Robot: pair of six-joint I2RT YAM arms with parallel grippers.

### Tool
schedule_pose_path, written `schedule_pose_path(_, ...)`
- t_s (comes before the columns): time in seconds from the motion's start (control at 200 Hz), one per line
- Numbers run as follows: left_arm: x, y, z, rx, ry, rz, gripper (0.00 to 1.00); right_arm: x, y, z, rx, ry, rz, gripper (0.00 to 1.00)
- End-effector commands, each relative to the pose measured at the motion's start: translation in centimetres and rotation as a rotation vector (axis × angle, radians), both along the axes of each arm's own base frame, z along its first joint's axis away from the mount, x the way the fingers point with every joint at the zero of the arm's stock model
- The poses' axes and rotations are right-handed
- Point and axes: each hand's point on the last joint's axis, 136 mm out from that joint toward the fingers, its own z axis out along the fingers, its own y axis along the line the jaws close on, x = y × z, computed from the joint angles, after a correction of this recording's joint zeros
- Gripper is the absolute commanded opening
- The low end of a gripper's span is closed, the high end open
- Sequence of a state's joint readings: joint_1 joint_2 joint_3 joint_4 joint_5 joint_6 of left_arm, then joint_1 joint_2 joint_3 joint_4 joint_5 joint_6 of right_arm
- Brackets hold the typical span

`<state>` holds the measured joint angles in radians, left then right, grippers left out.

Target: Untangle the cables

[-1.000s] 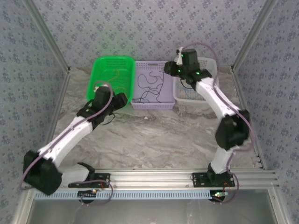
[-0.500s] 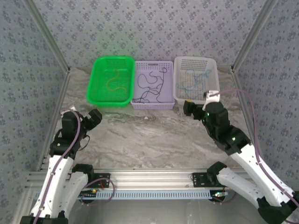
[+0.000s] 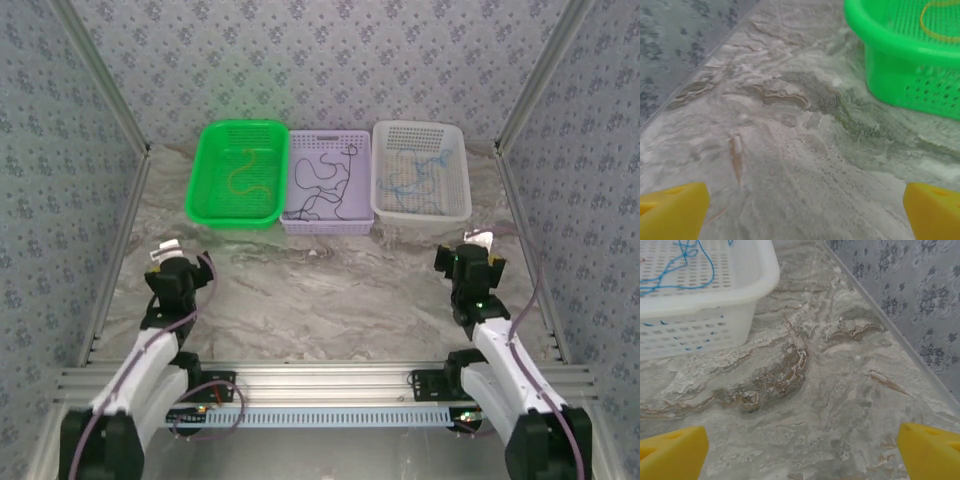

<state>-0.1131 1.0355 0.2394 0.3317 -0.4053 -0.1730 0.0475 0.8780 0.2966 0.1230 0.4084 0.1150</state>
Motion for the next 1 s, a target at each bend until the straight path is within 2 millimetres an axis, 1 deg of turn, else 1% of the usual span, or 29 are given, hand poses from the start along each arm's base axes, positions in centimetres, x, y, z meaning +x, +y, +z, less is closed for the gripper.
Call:
schedule_pose_path(0.0, 4.6, -1.0, 3.9, 0.104, -0.182, -0.094, 0.99, 3.0, 0.5, 2.5, 0.034, -0.19, 0.037, 0.99)
schedule_pose_path(0.02, 4.9, -1.3, 3.9, 0.111, -0.185, -0.11, 0.99, 3.3, 0.5, 2.4, 0.036, -0.2, 0.037, 0.99)
schedule_pose_path(0.105, 6.3, -0.7, 4.2, 0.108, -0.218, -0.091, 0.99, 4.2, 0.2, 1.3, 0.035, -0.191, 0.021, 0.99)
schedule_pose_path(0.175, 7.1, -0.4, 3.0, 0.068, -0.205, -0.086, 0.99, 5.1, -0.1, 0.5, 0.052, -0.187, 0.013, 0.99)
schedule_pose_path(0.265, 7.7, -0.6, 1.0, 0.062, -0.197, -0.097, 0.99, 6.3, 0.2, 0.1, 0.05, -0.164, 0.05, 0.99)
schedule_pose_path(0.305, 8.2, -0.8, 1.5, 0.075, -0.231, -0.111, 0.99, 6.7, 0.5, 0.2, 0.044, -0.175, 0.074, 0.99)
schedule_pose_path(0.365, 8.2, -0.9, 0.8, 0.053, -0.16, -0.12, 0.99, 7.2, 0.5, 0.3, 0.031, -0.175, 0.084, 0.99)
schedule_pose_path(0.41, 8.5, -0.7, 1.1, 0.059, -0.187, -0.111, 0.99, 7.5, 0.4, 0.1, 0.03, -0.174, 0.094, 0.99)
schedule_pose_path(0.49, 8.9, -0.2, 0.7, 0.027, -0.151, -0.102, 0.99, 7.9, 0.1, -1.3, 0.052, -0.187, 0.106, 0.99)
schedule_pose_path(0.525, 8.8, 0.1, 0.5, 0.003, -0.146, -0.098, 0.99, 8.4, 0.7, -0.8, 0.043, -0.207, 0.138, 0.99)
schedule_pose_path(0.545, 8.7, 0.3, 0.5, -0.007, -0.143, -0.097, 0.99, 8.4, 1.0, -1.3, 0.039, -0.17, 0.15, 0.99)
schedule_pose_path(0.58, 8.7, 0.4, 0.5, -0.003, -0.15, -0.094, 0.99, 8.7, 1.3, -1.6, 0.033, -0.155, 0.162, 0.99)
schedule_pose_path(0.605, 8.7, 0.3, 0.6, -0.006, -0.15, -0.097, 0.99, 8.8, 1.2, -1.7, 0.032, -0.155, 0.159, 0.99)
schedule_pose_path(0.65, 8.8, 0.3, 0.6, -0.006, -0.148, -0.096, 0.99, 8.9, 1.0, -2.6, 0.04, -0.146, 0.148, 0.99)
schedule_pose_path(0.69, 8.8, 0.4, 0.5, -0.005, -0.147, -0.095, 0.99, 9.2, 1.4, -2.4, 0.022, -0.163, 0.167, 0.99)
schedule_pose_path(0.74, 8.8, 0.3, 0.6, -0.005, -0.148, -0.096, 0.99, 9.4, 1.5, -2.8, 0.015, -0.115, 0.159, 0.99)
schedule_pose_path(0.764, 8.8, 0.3, 0.5, -0.005, -0.146, -0.096, 0.99, 9.5, 1.6, -2.4, 0.001, -0.14, 0.16, 0.99)
schedule_pose_path(0.804, 8.8, 0.3, 0.5, -0.006, -0.146, -0.095, 0.99, 9.3, 1.6, -2.7, -0.001, -0.12, 0.157, 0.99)
schedule_pose_path(0.994, 8.8, 0.3, 0.6, -0.005, -0.148, -0.097, 0.99, 9.3, 1.6, -2.6, -0.013, -0.128, 0.149, 0.99)
